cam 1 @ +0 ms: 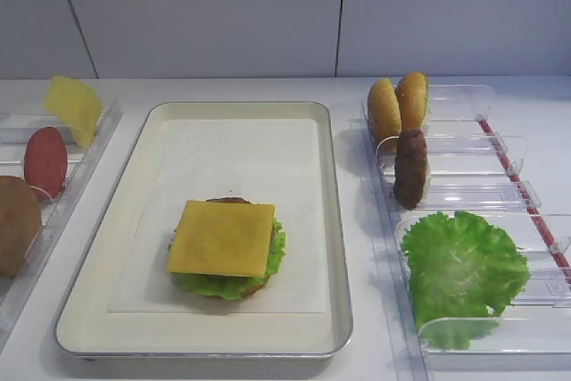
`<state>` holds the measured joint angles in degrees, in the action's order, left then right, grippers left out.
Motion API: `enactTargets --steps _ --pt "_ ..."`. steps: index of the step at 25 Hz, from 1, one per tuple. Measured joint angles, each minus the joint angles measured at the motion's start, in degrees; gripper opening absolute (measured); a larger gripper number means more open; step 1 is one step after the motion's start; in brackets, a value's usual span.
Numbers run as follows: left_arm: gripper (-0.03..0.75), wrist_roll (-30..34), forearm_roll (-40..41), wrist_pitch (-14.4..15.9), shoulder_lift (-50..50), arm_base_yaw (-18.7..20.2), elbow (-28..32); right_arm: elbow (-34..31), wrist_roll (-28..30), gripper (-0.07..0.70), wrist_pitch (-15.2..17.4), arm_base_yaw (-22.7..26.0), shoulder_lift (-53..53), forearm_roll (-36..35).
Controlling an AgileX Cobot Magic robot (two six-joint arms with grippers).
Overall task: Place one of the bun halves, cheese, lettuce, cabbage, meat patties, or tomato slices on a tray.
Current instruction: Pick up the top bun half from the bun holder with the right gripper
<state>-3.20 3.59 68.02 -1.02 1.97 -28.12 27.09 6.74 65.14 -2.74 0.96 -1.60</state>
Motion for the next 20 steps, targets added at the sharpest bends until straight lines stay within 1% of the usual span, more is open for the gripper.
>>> enactTargets --steps 18,20 --pt "0.582 0.0 0.0 0.0 0.0 0.0 0.0 0.0 0.85 0.522 0.0 0.0 0.0 0.0" --pt "0.582 0.0 0.0 0.0 0.0 0.0 0.0 0.91 1.1 0.522 -0.11 0.0 0.0 -0.48"
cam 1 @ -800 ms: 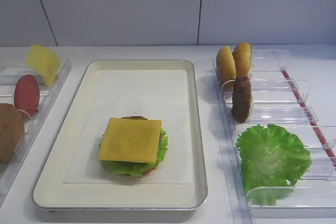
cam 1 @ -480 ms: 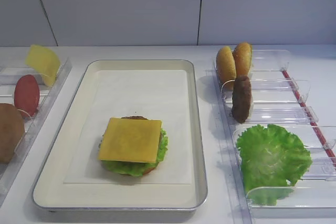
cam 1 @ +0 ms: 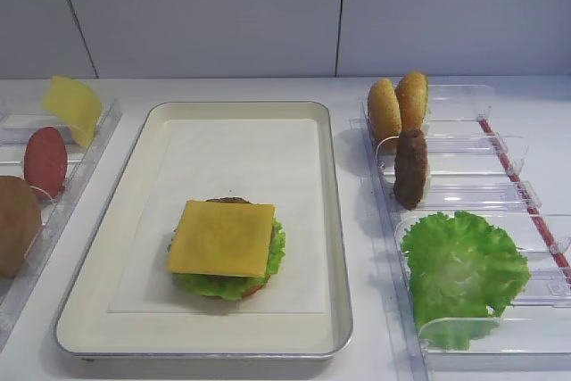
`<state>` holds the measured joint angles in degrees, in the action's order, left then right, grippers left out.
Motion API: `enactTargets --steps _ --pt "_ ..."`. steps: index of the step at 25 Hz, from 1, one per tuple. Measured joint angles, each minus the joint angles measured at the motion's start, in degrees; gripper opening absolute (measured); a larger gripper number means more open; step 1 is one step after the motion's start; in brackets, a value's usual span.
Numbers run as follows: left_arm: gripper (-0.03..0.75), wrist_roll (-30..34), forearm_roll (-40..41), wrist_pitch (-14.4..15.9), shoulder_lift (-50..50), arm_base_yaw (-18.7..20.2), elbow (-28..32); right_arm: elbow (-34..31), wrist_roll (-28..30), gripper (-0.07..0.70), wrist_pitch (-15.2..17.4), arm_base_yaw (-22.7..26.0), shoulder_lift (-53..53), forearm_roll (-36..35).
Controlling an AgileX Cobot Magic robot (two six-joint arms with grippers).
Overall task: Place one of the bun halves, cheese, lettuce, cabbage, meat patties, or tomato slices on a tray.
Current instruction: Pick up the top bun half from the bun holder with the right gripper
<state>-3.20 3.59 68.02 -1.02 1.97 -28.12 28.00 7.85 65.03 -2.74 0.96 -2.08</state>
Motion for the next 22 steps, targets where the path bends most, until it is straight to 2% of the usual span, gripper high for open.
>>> enactTargets --steps 3,8,18,22 --pt "0.582 0.0 0.0 0.0 0.0 0.0 0.0 3.22 0.0 0.522 -1.27 0.0 -2.5 -0.83" --pt "0.582 0.0 0.0 0.0 0.0 0.0 0.0 10.68 0.0 0.522 -3.3 0.0 -13.31 -0.95" --pt "0.582 0.03 0.0 0.0 0.0 0.0 0.0 22.94 0.0 0.522 -4.41 0.0 -37.95 -2.0" --pt "0.582 0.03 0.0 0.0 0.0 0.0 0.0 26.59 2.11 0.522 -4.56 0.0 -46.07 -3.81"
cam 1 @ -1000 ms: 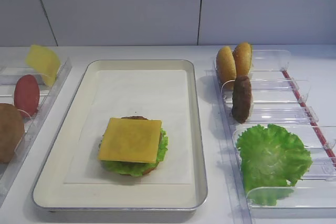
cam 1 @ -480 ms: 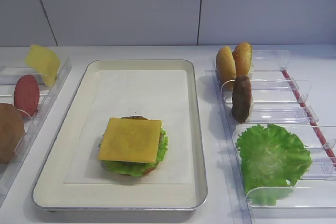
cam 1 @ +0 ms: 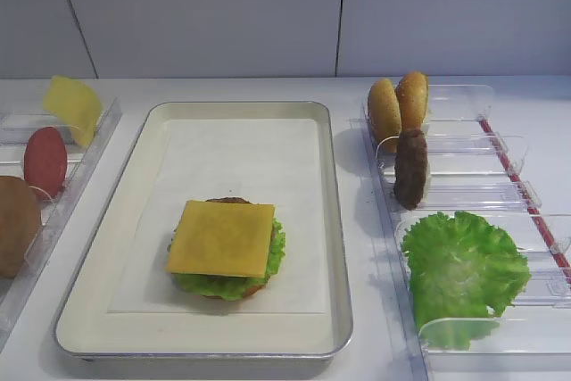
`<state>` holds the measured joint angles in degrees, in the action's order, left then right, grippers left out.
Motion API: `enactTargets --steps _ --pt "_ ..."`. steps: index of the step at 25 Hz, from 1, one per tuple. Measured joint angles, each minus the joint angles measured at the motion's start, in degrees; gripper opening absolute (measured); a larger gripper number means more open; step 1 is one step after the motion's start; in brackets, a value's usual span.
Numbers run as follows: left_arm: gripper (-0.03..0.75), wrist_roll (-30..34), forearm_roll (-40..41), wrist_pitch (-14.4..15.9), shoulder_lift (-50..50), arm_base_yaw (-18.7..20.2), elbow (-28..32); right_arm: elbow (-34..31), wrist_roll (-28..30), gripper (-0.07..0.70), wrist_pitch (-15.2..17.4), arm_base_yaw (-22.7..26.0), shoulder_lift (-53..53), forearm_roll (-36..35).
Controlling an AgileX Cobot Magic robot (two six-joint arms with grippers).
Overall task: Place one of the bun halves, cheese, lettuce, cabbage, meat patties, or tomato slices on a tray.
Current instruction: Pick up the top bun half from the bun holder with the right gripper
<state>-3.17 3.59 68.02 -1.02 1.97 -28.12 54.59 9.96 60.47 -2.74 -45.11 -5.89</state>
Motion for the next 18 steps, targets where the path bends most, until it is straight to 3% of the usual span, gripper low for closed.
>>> enactTargets --steps 5,9,18 --pt "0.582 0.0 0.0 0.0 0.0 0.0 0.0 3.57 5.51 0.522 -0.81 -0.46 -9.89 -5.38" --pt "0.582 0.0 0.0 0.0 0.0 0.0 0.0 7.21 8.43 0.522 -1.75 -4.36 -19.27 -7.47" --pt "0.582 0.0 0.0 0.0 0.0 0.0 0.0 24.44 7.11 0.522 -3.05 -13.57 -40.8 -7.64"
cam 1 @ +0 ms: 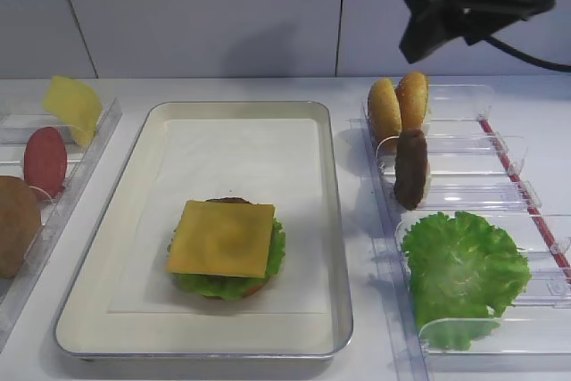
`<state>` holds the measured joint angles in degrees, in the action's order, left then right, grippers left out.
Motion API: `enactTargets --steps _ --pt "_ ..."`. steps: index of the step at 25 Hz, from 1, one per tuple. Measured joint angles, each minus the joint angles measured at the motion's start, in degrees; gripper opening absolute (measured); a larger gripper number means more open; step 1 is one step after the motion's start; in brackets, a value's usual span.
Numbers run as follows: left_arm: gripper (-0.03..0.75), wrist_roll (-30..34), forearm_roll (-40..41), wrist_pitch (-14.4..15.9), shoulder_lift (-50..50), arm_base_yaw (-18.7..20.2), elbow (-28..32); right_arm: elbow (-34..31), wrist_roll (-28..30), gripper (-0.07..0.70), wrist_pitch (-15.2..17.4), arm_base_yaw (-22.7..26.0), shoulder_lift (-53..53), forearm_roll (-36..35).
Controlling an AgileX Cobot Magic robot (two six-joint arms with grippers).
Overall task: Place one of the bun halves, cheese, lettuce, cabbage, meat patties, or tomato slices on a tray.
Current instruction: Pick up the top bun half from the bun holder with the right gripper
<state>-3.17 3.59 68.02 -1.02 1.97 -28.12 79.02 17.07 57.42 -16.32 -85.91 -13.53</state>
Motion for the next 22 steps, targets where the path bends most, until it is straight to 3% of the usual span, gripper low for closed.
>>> enactTargets --steps 4,9,17,22 --pt "0.582 0.0 0.0 0.0 0.0 0.0 0.0 7.69 -2.36 0.522 0.0 -1.87 -8.29 1.76" --pt "0.582 0.0 0.0 0.0 0.0 0.0 0.0 13.59 -9.77 0.522 0.77 -6.36 -15.23 14.07" --pt "0.582 0.0 0.0 0.0 0.0 0.0 0.0 14.89 -21.58 0.522 0.1 -7.62 -22.46 19.29" --pt "0.582 0.0 0.0 0.0 0.0 0.0 0.0 14.89 -23.31 0.477 -2.59 -7.62 -25.3 19.19"
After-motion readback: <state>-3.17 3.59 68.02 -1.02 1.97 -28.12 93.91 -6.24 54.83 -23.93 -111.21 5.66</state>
